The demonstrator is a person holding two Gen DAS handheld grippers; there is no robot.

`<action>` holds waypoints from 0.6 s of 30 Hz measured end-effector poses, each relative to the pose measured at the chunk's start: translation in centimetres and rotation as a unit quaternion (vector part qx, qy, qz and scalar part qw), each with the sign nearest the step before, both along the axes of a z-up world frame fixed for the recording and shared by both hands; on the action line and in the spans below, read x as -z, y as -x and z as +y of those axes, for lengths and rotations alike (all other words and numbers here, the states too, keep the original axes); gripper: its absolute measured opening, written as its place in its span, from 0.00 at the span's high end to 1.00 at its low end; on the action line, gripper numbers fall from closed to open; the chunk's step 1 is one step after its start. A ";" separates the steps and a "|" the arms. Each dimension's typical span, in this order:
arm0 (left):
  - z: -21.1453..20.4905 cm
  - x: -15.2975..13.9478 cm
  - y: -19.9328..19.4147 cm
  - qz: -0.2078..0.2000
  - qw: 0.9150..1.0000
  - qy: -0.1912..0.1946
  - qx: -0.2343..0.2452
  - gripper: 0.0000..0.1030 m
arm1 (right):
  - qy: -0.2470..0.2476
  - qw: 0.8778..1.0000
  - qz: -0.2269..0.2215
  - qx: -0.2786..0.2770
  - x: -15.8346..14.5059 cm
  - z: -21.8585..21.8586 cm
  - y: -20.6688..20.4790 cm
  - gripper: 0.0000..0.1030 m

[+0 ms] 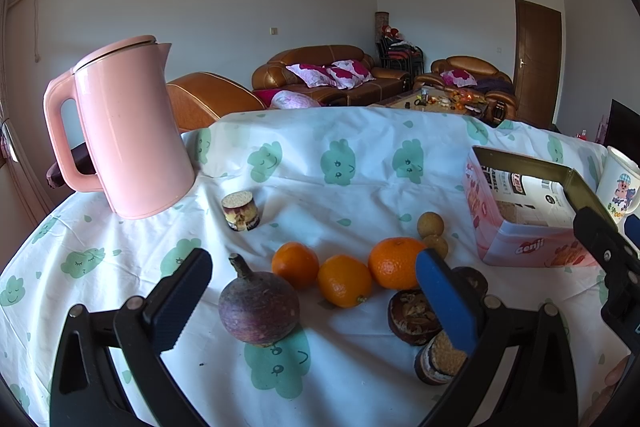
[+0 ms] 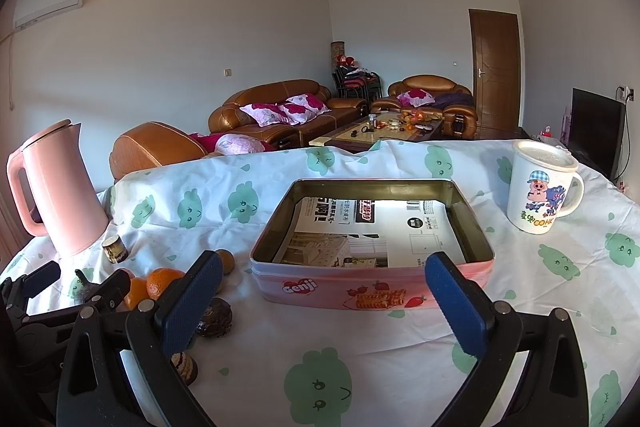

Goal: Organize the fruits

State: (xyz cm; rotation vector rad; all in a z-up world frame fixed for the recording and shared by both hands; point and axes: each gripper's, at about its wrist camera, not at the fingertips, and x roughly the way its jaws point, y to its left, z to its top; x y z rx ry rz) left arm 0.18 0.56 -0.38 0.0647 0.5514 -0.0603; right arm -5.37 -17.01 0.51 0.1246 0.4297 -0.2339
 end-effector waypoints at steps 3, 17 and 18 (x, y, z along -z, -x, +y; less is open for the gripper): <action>0.0 0.0 0.0 0.000 1.000 0.000 0.000 0.00 | -0.001 1.000 0.001 0.000 0.1 0.1 0.0 0.01; 1.4 0.1 0.5 -0.005 1.000 -0.002 -0.019 0.00 | -0.043 0.996 0.050 -0.063 1.1 0.6 -1.3 0.01; 1.8 -0.1 0.7 -0.011 1.000 -0.007 -0.026 0.00 | -0.051 0.994 0.060 -0.080 1.4 0.8 -1.6 0.01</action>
